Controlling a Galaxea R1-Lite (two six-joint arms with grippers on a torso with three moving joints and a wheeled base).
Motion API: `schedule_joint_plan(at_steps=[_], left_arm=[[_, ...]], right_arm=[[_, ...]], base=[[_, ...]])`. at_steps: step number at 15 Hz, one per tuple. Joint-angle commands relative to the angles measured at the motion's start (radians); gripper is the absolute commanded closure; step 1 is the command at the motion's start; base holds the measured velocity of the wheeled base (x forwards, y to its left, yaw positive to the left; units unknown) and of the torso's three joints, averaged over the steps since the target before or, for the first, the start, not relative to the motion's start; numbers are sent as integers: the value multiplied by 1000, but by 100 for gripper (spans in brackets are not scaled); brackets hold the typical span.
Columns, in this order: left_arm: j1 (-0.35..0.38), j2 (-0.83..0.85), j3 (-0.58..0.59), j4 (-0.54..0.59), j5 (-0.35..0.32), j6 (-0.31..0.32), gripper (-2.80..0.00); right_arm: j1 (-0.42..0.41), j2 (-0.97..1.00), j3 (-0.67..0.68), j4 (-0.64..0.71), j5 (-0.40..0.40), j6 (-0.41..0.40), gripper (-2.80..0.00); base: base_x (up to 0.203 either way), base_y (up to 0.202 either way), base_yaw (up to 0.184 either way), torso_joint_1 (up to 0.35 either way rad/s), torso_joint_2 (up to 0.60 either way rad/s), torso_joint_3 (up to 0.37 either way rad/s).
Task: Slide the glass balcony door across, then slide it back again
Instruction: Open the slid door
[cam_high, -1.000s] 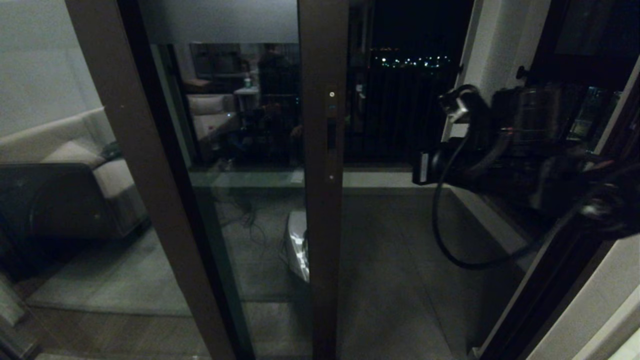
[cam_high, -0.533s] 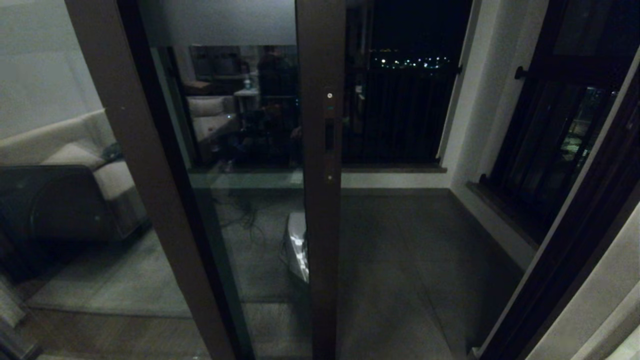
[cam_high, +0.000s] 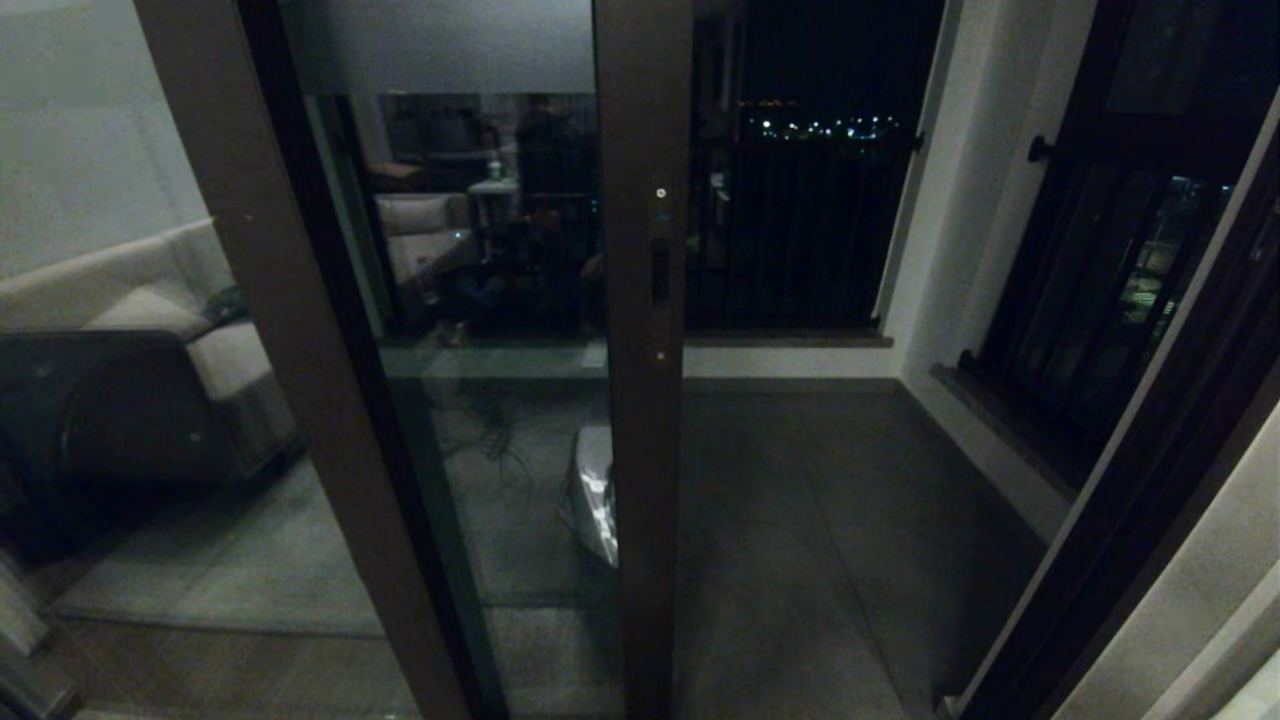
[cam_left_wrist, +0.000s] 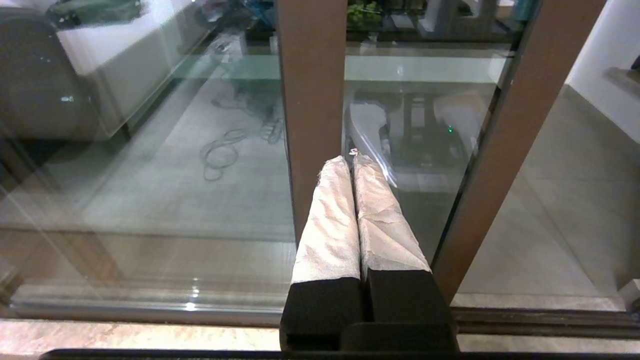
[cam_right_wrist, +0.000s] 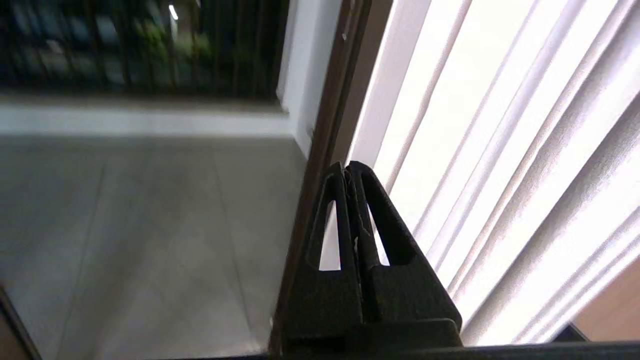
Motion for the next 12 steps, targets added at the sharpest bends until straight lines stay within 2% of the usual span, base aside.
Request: schedule_joint_plan(at_steps=[1,3,6,7,10,12], left_arm=[[0,0,0,0,0,0,0],[0,0,0,0,0,0,0],[0,0,0,0,0,0,0],[0,0,0,0,0,0,0],[0,0,0,0,0,0,0],[0,0,0,-1,0,-1,0]], right_arm=[[0,-168,60,4,33,-2,0],[8,-293,186,3,96,-8,0],[12,-337,410,-26,260,-1,0],[12,-338,504,-73,306,-1,0],[13,-340,807,-302,356,15,0],[14,-340,862,-406,402,66,0]], base=[[0,0,0,0,0,0],[0,0,0,0,0,0],[0,0,0,0,0,0],[0,0,0,0,0,0],[0,0,0,0,0,0],[0,0,0,0,0,0]])
